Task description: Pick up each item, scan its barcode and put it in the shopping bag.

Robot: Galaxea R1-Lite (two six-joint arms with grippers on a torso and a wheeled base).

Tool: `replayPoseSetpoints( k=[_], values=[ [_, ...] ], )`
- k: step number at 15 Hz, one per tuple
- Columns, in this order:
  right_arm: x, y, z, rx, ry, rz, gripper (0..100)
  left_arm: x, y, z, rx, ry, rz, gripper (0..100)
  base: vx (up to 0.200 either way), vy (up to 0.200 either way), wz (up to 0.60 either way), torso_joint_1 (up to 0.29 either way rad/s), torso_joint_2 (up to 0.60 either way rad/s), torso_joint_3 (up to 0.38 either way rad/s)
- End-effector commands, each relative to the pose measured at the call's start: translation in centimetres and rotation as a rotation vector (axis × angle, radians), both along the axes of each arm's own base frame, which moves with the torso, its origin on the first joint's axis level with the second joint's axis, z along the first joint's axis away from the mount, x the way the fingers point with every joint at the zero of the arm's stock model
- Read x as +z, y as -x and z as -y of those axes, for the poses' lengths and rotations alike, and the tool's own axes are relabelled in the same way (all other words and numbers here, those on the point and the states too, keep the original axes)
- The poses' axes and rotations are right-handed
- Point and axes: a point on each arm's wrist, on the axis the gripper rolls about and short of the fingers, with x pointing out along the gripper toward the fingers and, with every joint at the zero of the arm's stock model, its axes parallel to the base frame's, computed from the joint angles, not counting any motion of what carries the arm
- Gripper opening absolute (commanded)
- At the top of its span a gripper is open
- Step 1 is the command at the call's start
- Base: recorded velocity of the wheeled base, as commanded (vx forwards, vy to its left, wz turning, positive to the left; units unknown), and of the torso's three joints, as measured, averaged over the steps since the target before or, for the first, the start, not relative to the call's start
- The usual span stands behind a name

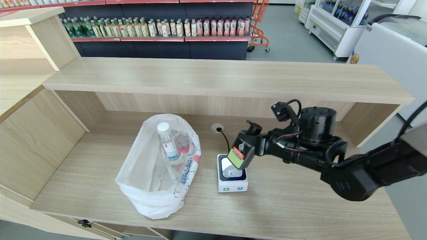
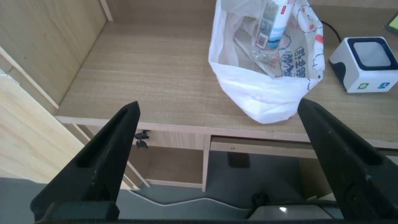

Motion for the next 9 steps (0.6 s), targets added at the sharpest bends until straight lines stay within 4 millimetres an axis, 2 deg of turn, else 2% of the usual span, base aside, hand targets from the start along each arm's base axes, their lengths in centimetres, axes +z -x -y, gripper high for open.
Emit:
replayPoseSetpoints(
  k=[1, 3, 6, 9],
  values=[
    [6.2, 3.7, 3.4, -0.027, 0.027, 0.143, 0, 0.0, 0.0, 0.0, 0.0, 0.0, -0.001, 100, 0.0, 0.0, 0.0, 0.0, 0.0, 0.0],
    [6.9, 4.7, 3.8, -0.023, 0.076, 0.184, 0, 0.0, 0.0, 0.0, 0.0, 0.0, -0.001, 100, 0.0, 0.0, 0.0, 0.0, 0.0, 0.0],
    [7.7, 4.9, 3.8, -0.014, 0.159, 0.306, 0, 0.0, 0.0, 0.0, 0.0, 0.002, -0.001, 100, 0.0, 0.2, 0.0, -0.006, 0.0, 0.004],
    [8.1, 6.1, 3.3, 0.022, 0.169, 0.336, 0, 0.0, 0.0, 0.0, 0.0, -0.002, -0.001, 100, 0.0, 0.2, 0.0, 0.014, 0.01, -0.001]
  ],
)
